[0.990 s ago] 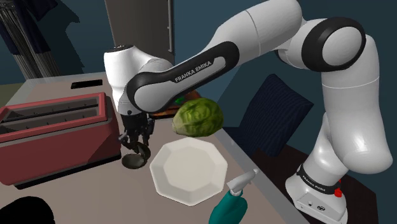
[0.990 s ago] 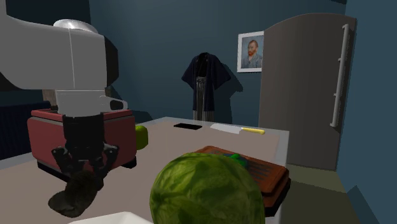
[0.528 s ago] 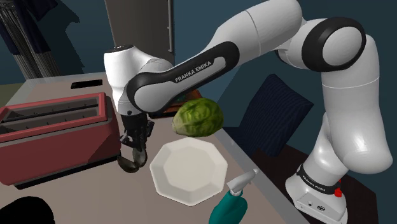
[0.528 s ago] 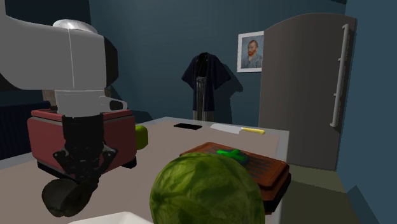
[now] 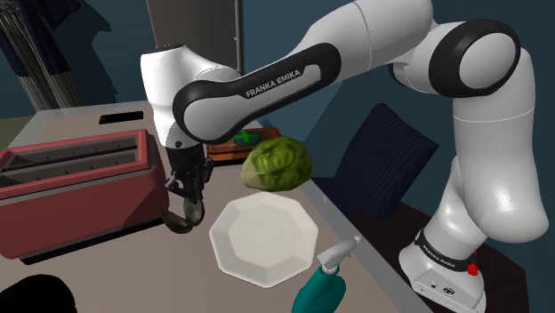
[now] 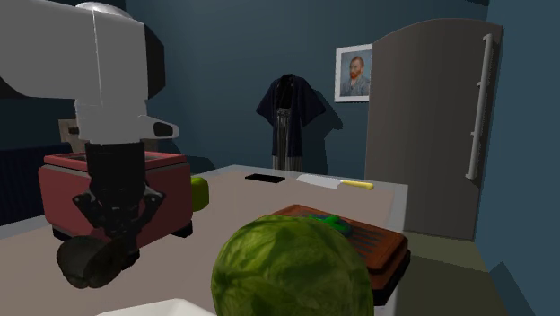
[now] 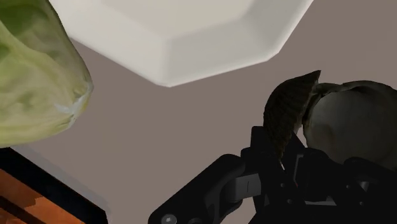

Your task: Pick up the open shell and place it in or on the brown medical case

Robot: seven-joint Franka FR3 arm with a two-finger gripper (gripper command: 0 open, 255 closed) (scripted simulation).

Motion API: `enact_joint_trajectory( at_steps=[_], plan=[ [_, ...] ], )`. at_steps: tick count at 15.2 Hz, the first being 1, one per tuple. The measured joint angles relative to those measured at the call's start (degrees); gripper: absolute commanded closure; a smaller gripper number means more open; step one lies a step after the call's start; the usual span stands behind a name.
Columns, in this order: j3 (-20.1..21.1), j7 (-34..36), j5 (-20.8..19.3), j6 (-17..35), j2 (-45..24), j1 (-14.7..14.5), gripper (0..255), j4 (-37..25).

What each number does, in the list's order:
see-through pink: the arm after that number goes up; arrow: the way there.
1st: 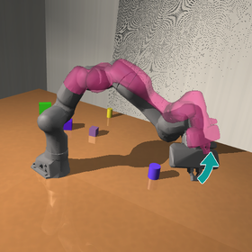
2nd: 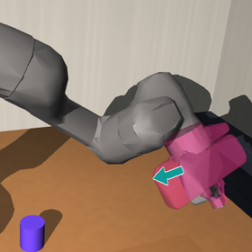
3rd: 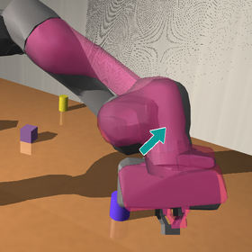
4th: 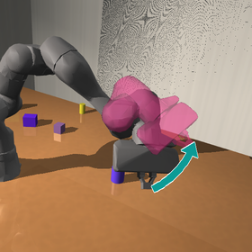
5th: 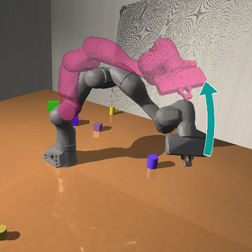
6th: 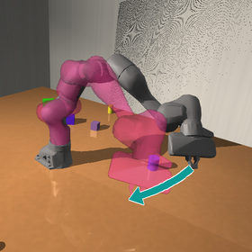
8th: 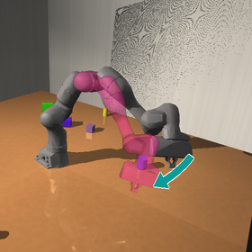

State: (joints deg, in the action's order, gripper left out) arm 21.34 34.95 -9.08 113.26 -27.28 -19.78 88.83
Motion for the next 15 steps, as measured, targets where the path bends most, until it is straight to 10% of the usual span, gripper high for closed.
enact_joint_trajectory(
  at_steps=[15],
  plan=[
    [0.62,-0.47,0.96,-10.53,1.95,-0.48,255,-8.76]
  ],
)
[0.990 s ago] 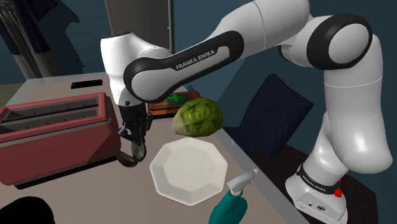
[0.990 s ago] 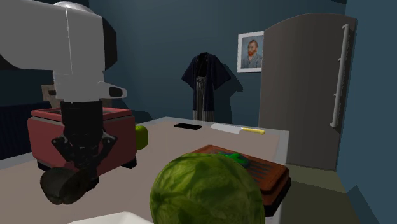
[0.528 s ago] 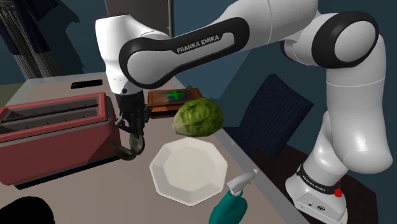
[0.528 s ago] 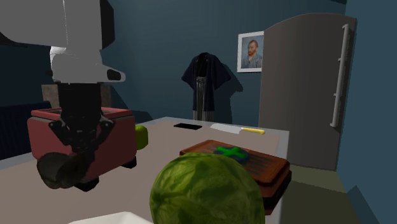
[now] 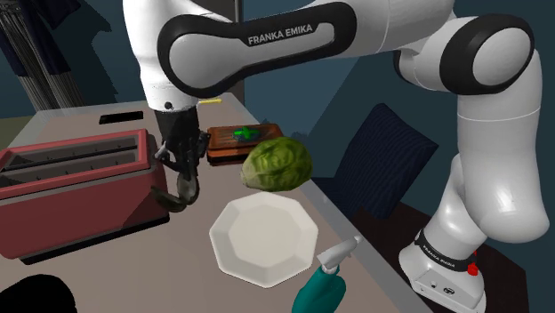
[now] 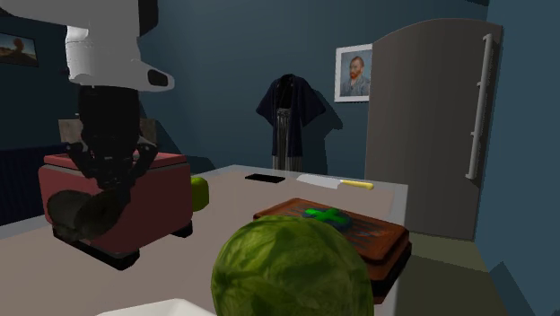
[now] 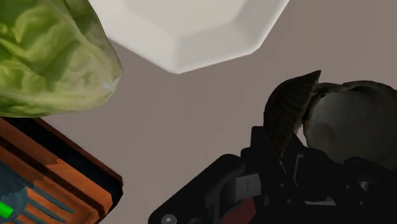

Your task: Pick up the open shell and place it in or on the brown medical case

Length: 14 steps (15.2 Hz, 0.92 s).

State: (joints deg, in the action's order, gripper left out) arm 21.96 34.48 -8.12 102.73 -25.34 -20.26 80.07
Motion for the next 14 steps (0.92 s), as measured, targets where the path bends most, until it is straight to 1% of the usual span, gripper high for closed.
enact_joint_trajectory(
  at_steps=[7,9,11,12,14],
  plan=[
    [0.13,-0.29,0.18,-5.22,0.28,-0.30,255,-5.00],
    [0.13,-0.26,-0.01,-7.22,-0.42,-0.70,255,-7.70],
    [0.19,-0.26,0.08,-8.32,-0.12,-0.76,255,-8.51],
    [0.09,-0.76,0.13,-8.82,-0.11,-0.45,255,-8.99],
    [-0.33,-2.74,0.69,-8.48,1.19,1.41,255,-7.43]
  ],
)
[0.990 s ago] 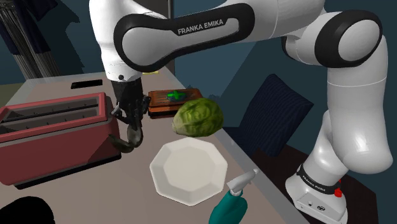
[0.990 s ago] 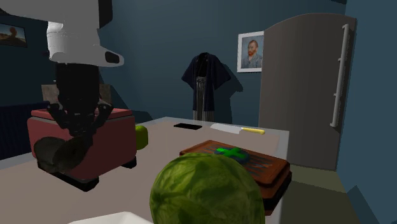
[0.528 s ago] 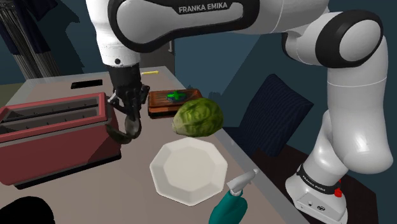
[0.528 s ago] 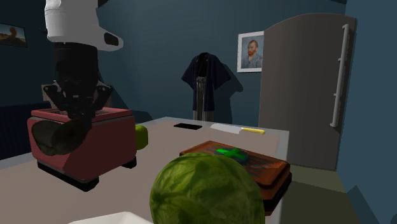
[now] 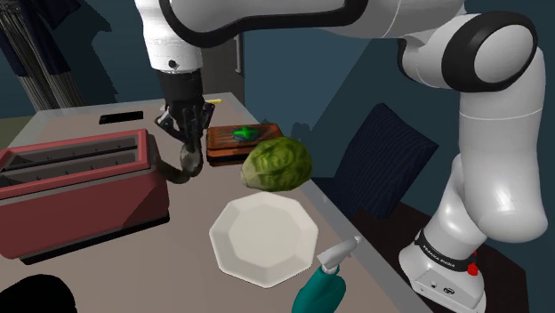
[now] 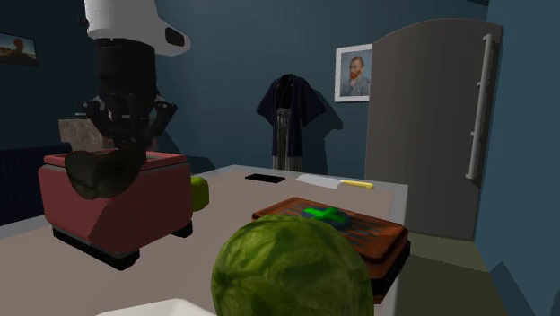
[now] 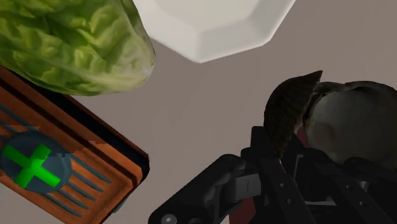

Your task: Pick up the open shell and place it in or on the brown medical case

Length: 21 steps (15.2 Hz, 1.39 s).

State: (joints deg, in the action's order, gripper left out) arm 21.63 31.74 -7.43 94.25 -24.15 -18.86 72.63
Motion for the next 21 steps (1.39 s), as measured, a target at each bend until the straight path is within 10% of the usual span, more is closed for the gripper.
enact_joint_trajectory(
  at_steps=[21],
  plan=[
    [-6.88,-24.24,0.97,-5.71,-5.51,16.56,255,-11.57]
  ],
)
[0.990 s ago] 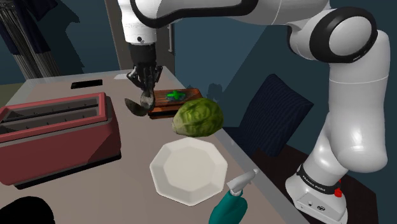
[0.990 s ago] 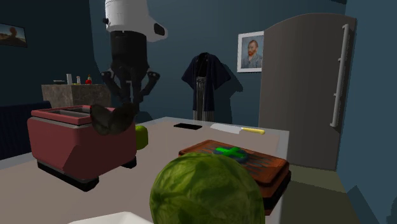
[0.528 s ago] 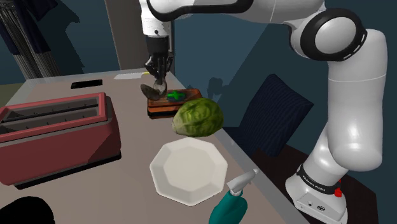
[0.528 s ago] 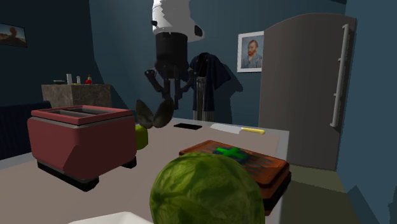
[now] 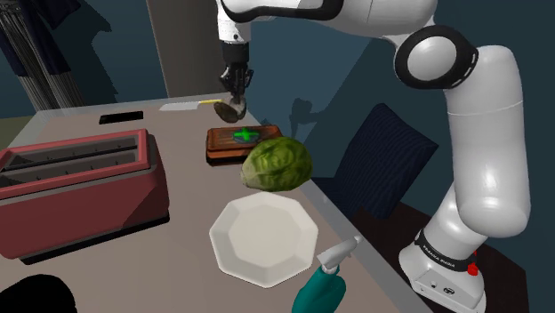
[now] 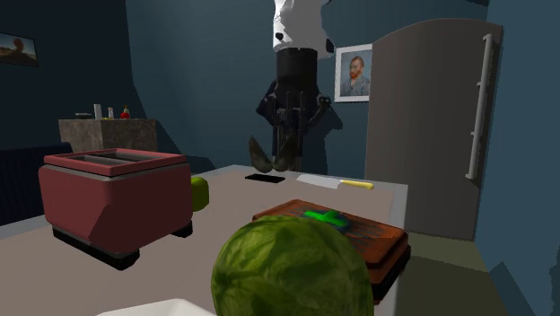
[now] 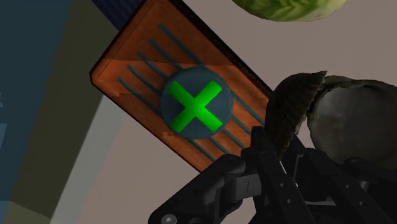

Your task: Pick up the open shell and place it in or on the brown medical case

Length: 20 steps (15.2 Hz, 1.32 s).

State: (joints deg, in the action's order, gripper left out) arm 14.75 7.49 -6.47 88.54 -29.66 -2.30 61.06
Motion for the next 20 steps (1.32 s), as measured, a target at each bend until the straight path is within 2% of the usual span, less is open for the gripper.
enact_joint_trajectory(
  at_steps=[4,6,8,10,12,20],
  plan=[
    [-1.31,-4.40,-0.65,-4.32,-5.87,1.98,255,-10.24],
    [-2.13,-6.91,-1.20,-8.28,-11.15,2.50,255,-19.61],
    [-2.41,-7.85,-1.37,-8.79,-12.85,2.93,255,-21.73],
    [-2.30,-7.93,-1.21,-6.52,-11.73,3.57,255,-18.26],
    [-2.07,-7.85,-0.85,-2.75,-8.99,4.55,255,-11.70],
    [-1.92,-7.56,-0.53,4.96,-6.69,5.63,255,-1.65]
  ],
)
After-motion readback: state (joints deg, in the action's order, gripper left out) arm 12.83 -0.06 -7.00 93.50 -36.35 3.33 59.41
